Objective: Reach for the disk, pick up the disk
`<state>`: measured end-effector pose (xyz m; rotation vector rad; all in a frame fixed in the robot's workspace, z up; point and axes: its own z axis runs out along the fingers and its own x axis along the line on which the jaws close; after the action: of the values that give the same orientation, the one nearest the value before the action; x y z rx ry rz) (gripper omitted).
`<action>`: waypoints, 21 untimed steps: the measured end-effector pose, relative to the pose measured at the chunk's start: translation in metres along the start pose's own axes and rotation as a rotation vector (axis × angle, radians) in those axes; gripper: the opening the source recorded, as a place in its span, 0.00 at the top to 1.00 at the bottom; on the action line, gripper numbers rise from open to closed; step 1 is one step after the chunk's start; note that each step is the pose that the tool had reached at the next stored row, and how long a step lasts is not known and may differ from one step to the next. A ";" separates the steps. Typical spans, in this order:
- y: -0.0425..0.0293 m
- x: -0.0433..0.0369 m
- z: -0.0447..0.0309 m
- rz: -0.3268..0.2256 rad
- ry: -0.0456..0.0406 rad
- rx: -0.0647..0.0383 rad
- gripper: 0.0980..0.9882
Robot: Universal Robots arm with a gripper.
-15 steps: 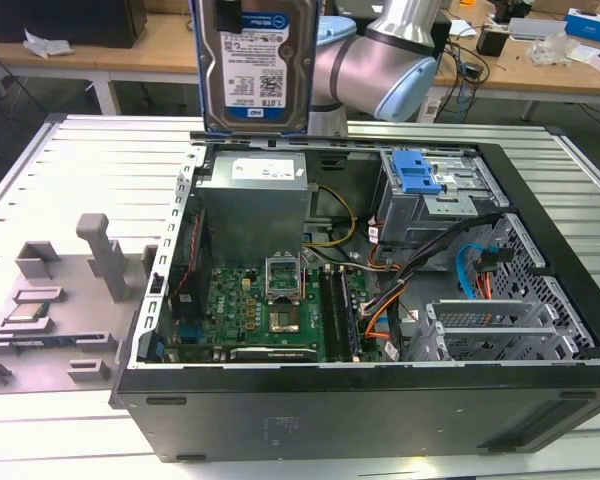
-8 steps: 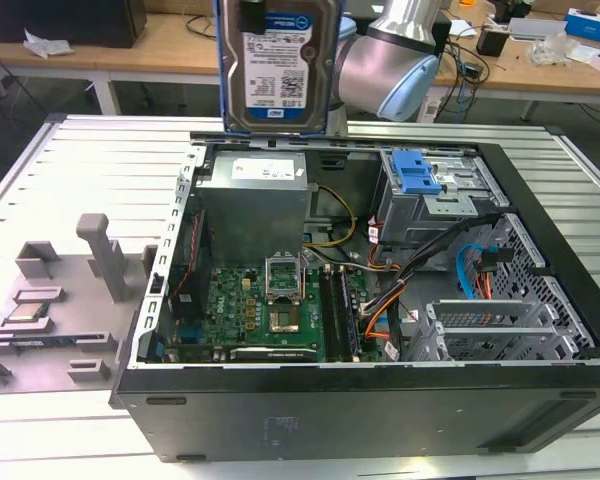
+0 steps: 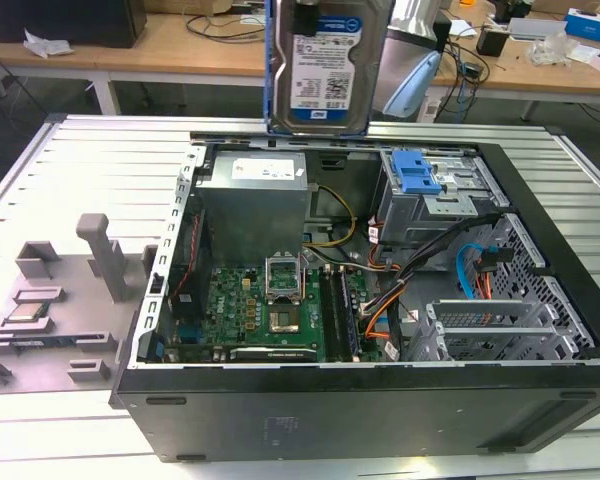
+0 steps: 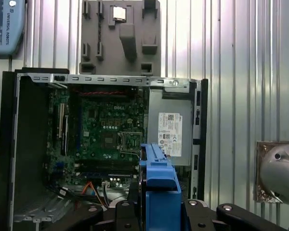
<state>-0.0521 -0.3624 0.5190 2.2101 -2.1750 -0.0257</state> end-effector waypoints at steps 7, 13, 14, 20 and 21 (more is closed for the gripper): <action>-0.0462 0.0007 -0.0019 0.000 0.0009 0.000 0.70; -0.0763 0.0010 -0.0031 0.000 0.0012 -0.001 0.70; -0.0806 0.0011 -0.0032 0.000 0.0013 -0.001 0.70; -0.1078 0.0015 -0.0043 0.000 0.0017 -0.001 0.70; -0.1104 0.0015 -0.0045 0.000 0.0018 -0.001 0.70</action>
<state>0.0584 -0.3621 0.5191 2.2088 -2.1737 -0.0246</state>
